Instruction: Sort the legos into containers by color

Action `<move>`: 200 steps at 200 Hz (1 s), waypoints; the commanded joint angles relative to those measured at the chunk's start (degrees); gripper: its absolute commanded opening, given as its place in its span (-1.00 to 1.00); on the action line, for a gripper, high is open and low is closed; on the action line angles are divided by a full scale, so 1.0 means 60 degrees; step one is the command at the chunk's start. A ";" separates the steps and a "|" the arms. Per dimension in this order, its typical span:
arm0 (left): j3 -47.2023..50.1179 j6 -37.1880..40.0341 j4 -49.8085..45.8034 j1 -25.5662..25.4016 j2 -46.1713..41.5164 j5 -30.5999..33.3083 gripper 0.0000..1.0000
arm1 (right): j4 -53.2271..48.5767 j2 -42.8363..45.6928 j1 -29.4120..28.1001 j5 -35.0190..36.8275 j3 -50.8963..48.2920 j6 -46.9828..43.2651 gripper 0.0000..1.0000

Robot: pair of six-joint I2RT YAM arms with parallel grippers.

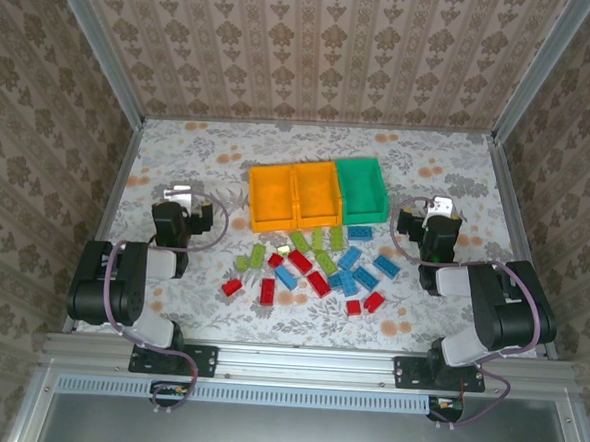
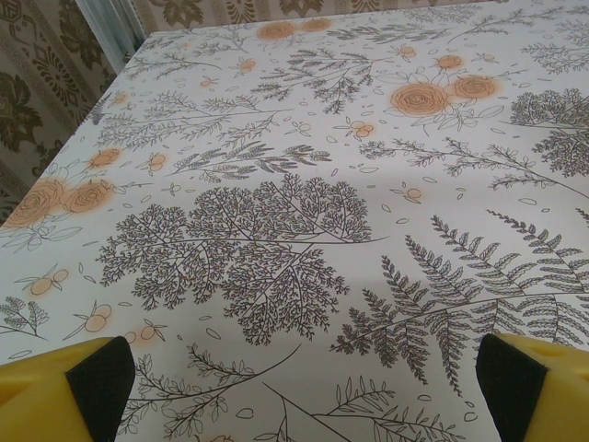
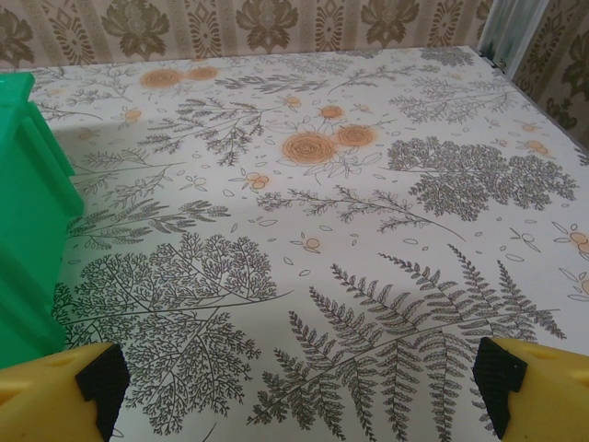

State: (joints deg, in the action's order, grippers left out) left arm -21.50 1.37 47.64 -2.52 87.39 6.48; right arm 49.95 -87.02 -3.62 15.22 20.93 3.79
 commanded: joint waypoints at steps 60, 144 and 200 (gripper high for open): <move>-0.2849 -0.1827 -0.6570 -0.0766 -0.2145 0.1747 1.00 | -0.7577 0.2417 -0.0021 -0.1056 0.3037 0.1534 0.86; -0.3531 -0.2597 -0.7640 -0.2648 -0.1702 0.1894 1.00 | -1.1596 0.1553 -0.2966 -0.1708 0.4469 0.3209 0.84; -0.3702 -0.2637 -0.7502 -0.2882 -0.1266 0.1709 1.00 | -1.1345 0.0157 -0.3866 -0.1297 0.4645 0.3937 0.88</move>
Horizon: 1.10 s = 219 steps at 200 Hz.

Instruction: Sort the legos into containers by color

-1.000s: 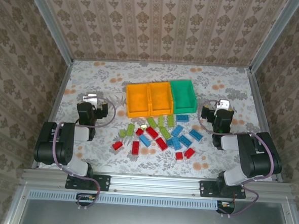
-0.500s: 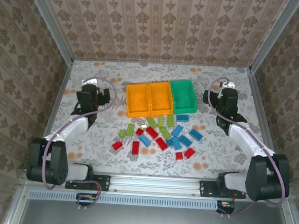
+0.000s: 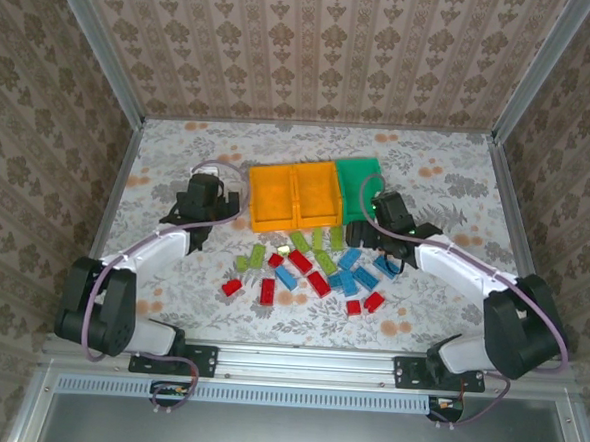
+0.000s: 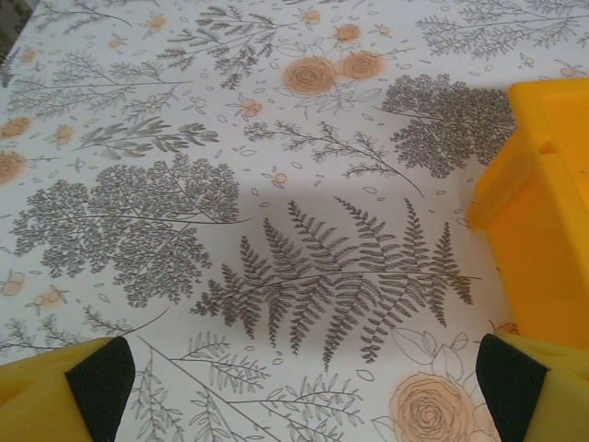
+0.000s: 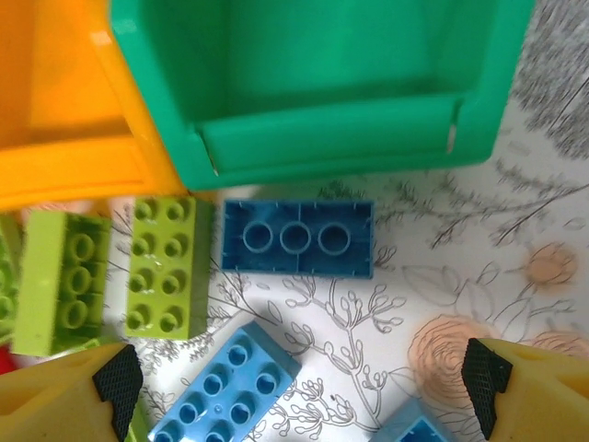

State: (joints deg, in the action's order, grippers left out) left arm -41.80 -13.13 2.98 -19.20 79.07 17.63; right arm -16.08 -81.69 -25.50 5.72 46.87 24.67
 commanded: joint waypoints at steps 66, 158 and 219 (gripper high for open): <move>-0.0235 -0.0100 0.0140 -0.0140 0.0173 -0.0234 1.00 | -0.0601 -0.2309 -0.0387 0.0888 0.1250 0.0522 0.89; -0.0310 0.0002 0.0139 -0.0140 0.0364 -0.0239 1.00 | -0.0408 -0.3372 -0.0351 0.1374 0.1780 0.0051 0.58; -0.0311 -0.0024 0.0060 -0.0140 0.0350 -0.0258 1.00 | -0.0287 -0.3504 -0.0233 0.1329 0.1679 0.0055 0.14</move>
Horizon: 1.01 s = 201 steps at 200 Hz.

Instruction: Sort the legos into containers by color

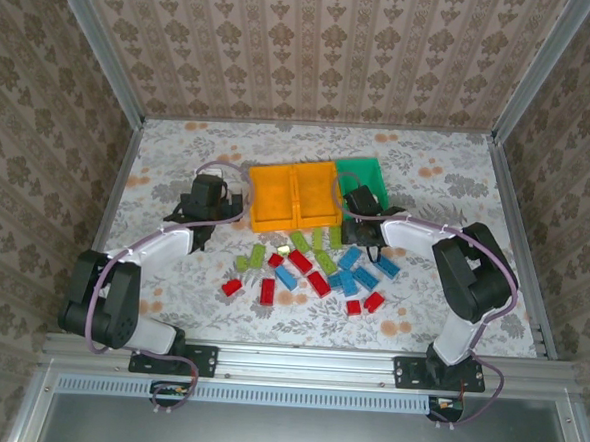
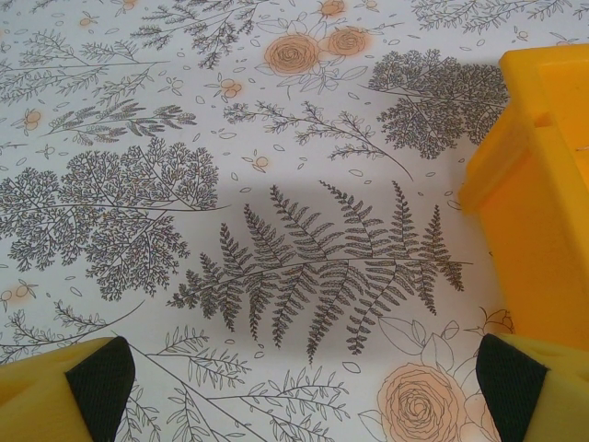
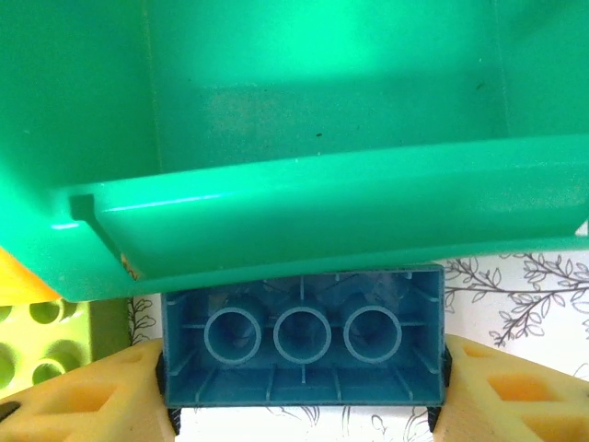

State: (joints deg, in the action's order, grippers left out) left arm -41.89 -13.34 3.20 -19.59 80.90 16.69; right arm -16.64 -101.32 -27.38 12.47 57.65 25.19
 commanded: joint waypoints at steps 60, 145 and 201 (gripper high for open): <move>-0.0324 0.0117 -0.0058 -0.0368 0.0080 -0.0148 1.00 | -0.0245 0.1363 0.0022 -0.0095 -0.0551 -0.0085 0.02; -0.0459 -0.0020 -0.0800 -0.1668 -0.0255 -0.0030 1.00 | -0.0685 0.1206 0.0680 -0.0381 0.1044 -0.0212 0.03; -0.0765 -0.0302 -0.0885 -0.2737 0.0032 -0.0161 1.00 | -0.1469 -0.0849 0.1187 -0.0290 0.3120 0.0308 0.11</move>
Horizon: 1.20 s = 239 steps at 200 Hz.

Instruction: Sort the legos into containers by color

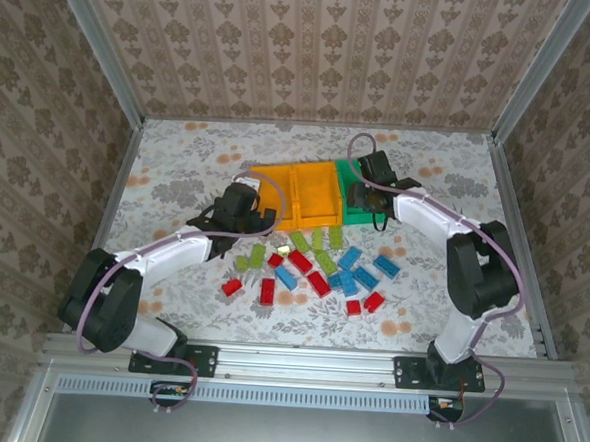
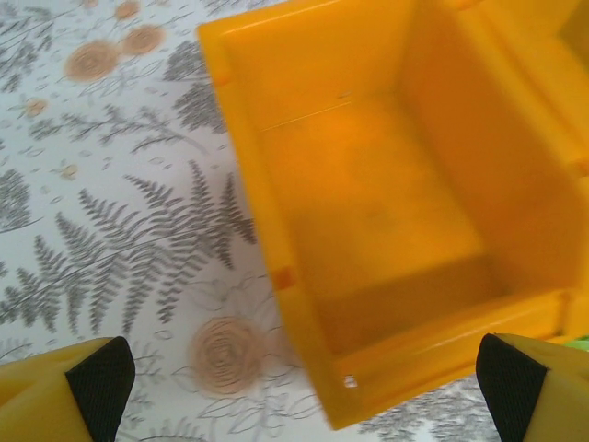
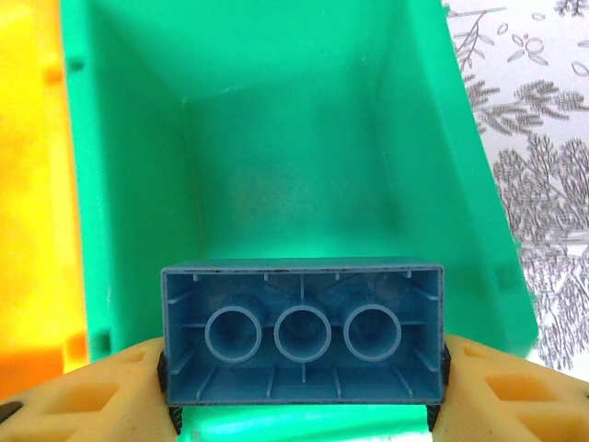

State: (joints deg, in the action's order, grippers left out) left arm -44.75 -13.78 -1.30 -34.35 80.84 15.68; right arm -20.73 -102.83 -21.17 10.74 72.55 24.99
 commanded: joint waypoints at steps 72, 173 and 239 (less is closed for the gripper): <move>-0.0372 -0.0084 0.0083 -0.0398 0.0309 -0.0143 1.00 | -0.0776 0.0845 0.0201 -0.0416 -0.0310 0.1126 0.98; -0.0461 0.0141 0.0606 -0.0516 0.0819 -0.0507 1.00 | -0.3212 0.4404 -0.0274 -0.0653 -0.4260 0.2854 0.92; -0.0379 0.0377 0.0848 -0.0530 0.0816 -0.0724 1.00 | -0.2335 0.4199 -0.0275 -0.0990 -0.5023 0.5810 0.95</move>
State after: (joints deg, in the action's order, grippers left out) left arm -46.06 -12.97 1.87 -37.10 85.67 12.51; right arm -36.14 -76.14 -22.46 6.28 42.65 52.42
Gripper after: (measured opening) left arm 0.999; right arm 0.971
